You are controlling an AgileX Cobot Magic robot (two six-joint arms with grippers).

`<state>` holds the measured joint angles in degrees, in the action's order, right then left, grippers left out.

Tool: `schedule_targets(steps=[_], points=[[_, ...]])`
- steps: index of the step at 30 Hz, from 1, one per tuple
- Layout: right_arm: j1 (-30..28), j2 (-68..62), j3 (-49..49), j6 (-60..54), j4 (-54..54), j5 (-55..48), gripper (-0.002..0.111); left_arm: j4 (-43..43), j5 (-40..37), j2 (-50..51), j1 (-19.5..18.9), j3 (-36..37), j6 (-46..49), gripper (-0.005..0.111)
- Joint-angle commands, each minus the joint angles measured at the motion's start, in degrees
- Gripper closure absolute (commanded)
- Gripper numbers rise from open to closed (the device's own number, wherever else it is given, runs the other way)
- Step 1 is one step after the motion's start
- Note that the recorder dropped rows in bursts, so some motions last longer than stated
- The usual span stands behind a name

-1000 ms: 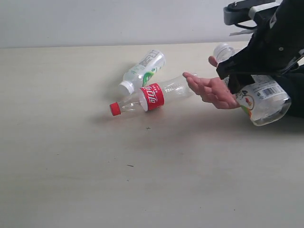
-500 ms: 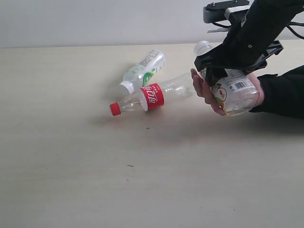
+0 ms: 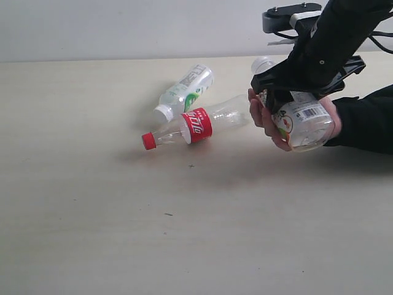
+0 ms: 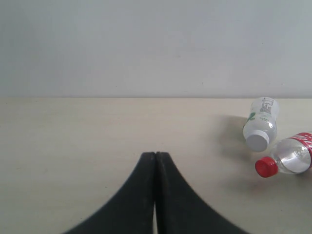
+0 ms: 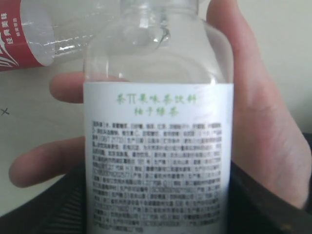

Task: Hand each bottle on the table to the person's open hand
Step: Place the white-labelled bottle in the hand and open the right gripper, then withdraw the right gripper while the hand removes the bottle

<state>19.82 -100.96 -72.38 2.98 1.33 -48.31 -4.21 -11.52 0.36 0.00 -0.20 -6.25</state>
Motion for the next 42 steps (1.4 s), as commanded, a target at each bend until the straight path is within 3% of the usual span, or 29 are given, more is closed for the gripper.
schedule_targets(steps=[1, 6, 9, 18, 24, 27, 33, 36, 42], points=[[-0.3, 0.1, -0.5, 0.2, 0.0, 0.1, 0.073, -0.2, 0.1, -0.4, 0.0, 0.2, 0.0, 0.107], [-0.3, 0.1, -0.5, 0.2, 0.0, 0.5, 0.039, -0.2, 0.1, -0.4, 0.0, 0.2, 0.0, 0.107], [-0.3, 0.1, -0.5, 0.2, 0.0, 1.3, 0.03, -0.2, 0.1, -0.4, 0.0, 0.2, 0.0, 0.107], [-0.3, 1.2, -1.8, 0.2, -0.3, 1.3, 0.025, -0.2, 0.1, -0.4, 0.0, 0.2, 0.0, 0.107], [-0.2, 6.1, -5.2, -3.0, -0.2, -5.4, 0.025, -0.2, 0.1, -0.4, 0.0, 0.2, 0.0, 0.107], [-0.2, 9.5, -5.5, -4.2, -0.2, -9.0, 0.036, -0.2, 0.1, -0.4, 0.0, 0.2, 0.0, 0.107], [-0.2, 20.7, -0.5, -4.9, 2.6, -11.1, 0.087, -0.2, 0.1, -0.4, 0.0, 0.2, 0.0, 0.107], [-0.2, 29.4, 6.4, -5.9, 3.6, -7.5, 0.106, -0.2, 0.1, -0.4, 0.0, 0.2, 0.0, 0.107], [-0.2, 50.5, 23.0, -7.5, 11.0, 4.2, 0.108, -0.2, 0.1, -0.4, 0.0, 0.2, 0.0, 0.107]])
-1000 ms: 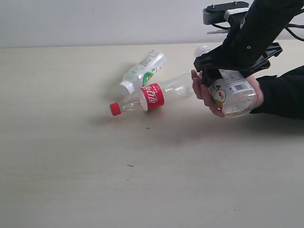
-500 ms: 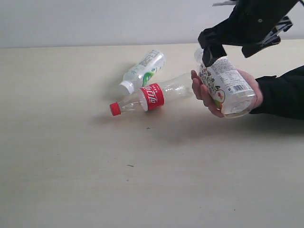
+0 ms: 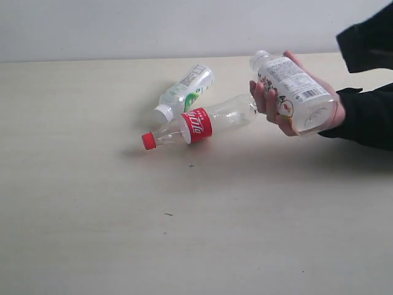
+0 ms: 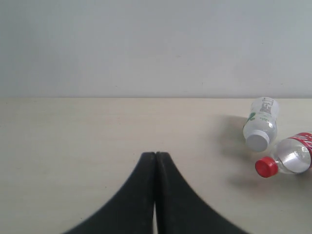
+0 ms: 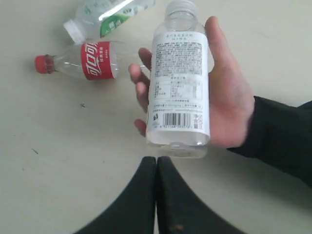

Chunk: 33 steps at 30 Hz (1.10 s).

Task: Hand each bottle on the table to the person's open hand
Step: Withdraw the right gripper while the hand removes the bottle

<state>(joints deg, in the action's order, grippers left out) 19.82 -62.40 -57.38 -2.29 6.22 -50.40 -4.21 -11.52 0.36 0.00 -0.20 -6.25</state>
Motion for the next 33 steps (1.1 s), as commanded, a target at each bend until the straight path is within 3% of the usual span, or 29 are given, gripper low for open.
schedule_targets(steps=[1, 6, 13, 22, 33], points=[[-0.2, 15.8, 9.5, -4.9, 8.3, 6.4, 0.108, -0.2, 0.1, -0.4, 0.0, 0.2, 0.0, 0.107], [-0.2, 34.5, 19.2, -10.5, 18.1, 7.7, 0.108, -0.2, 0.1, -0.4, 0.0, 0.2, 0.0, 0.107], [-0.2, 52.3, 29.1, -10.5, 17.6, 5.2, 0.108, -0.2, 0.1, -0.4, 0.0, 0.2, 0.0, 0.107], [-0.2, 60.8, 30.3, -10.1, 17.4, 4.9, 0.108, -0.2, 0.1, -0.4, 0.0, 0.2, 0.0, 0.107], [-0.2, 61.8, 30.3, -10.1, 17.4, 5.0, 0.108, -0.2, 0.1, -0.4, 0.0, 0.2, 0.0, 0.107]])
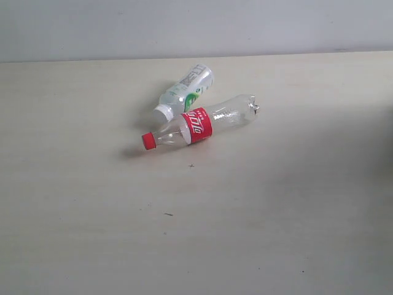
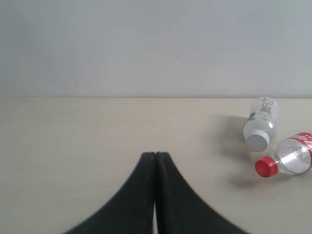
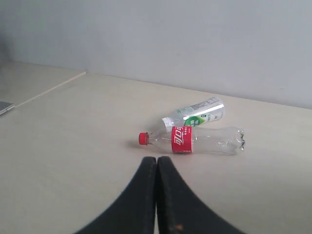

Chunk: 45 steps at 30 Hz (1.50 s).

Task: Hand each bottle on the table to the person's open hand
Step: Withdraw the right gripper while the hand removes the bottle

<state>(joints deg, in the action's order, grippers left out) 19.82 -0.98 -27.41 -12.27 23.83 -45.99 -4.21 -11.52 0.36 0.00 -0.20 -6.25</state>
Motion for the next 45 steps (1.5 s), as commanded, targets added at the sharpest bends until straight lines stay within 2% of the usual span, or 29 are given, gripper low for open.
schedule_targets(steps=[1, 5, 10, 18, 26, 45], points=[[-0.2, 0.3, 0.3, -0.1, -0.4, 0.7, 0.108, -0.2, 0.1, -0.4, 0.0, 0.2, 0.0, 0.107], [-0.2, 0.3, 1.3, -0.1, -0.9, 2.4, 0.108, -0.2, 0.1, -0.4, 0.0, 0.2, 0.0, 0.107], [-0.2, 0.1, 4.3, -0.1, -1.9, 9.3, 0.108, -0.2, 0.1, -0.4, 0.0, 0.2, 0.0, 0.107], [-0.2, 0.1, 4.7, -0.1, -1.4, 11.2, 0.108, -0.2, 0.1, -0.4, 0.0, 0.2, 0.0, 0.107], [-0.2, 0.1, 4.7, -0.5, -5.3, 9.8, 0.108, -0.2, 0.1, -0.4, 0.0, 0.2, 0.0, 0.107], [-0.2, 0.1, 4.7, -1.2, -4.8, 9.8, 0.108, -0.2, 0.1, -0.4, 0.0, 0.2, 0.0, 0.107]])
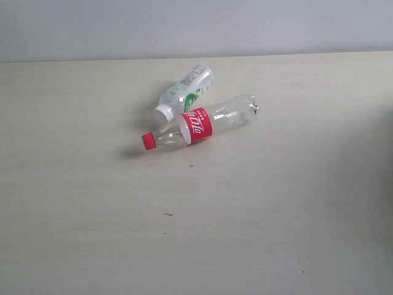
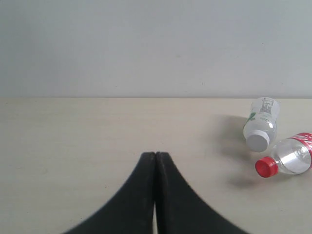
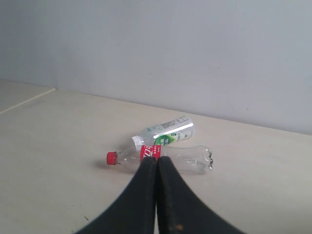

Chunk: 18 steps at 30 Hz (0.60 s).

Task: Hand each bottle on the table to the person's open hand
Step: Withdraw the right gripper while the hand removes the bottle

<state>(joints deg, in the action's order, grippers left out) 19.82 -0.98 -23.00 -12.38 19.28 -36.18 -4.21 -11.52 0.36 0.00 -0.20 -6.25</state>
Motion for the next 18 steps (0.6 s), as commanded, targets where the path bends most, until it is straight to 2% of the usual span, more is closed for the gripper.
schedule_targets(steps=[1, 18], points=[[-0.2, 0.1, 0.3, -1.6, -0.4, -0.1, 0.108, -0.2, 0.1, -0.4, 0.0, 0.2, 0.0, 0.107], [-0.2, 0.1, 0.3, -1.2, 1.5, 1.0, 0.108, -0.2, 0.1, -0.4, 0.0, 0.2, 0.0, 0.107]])
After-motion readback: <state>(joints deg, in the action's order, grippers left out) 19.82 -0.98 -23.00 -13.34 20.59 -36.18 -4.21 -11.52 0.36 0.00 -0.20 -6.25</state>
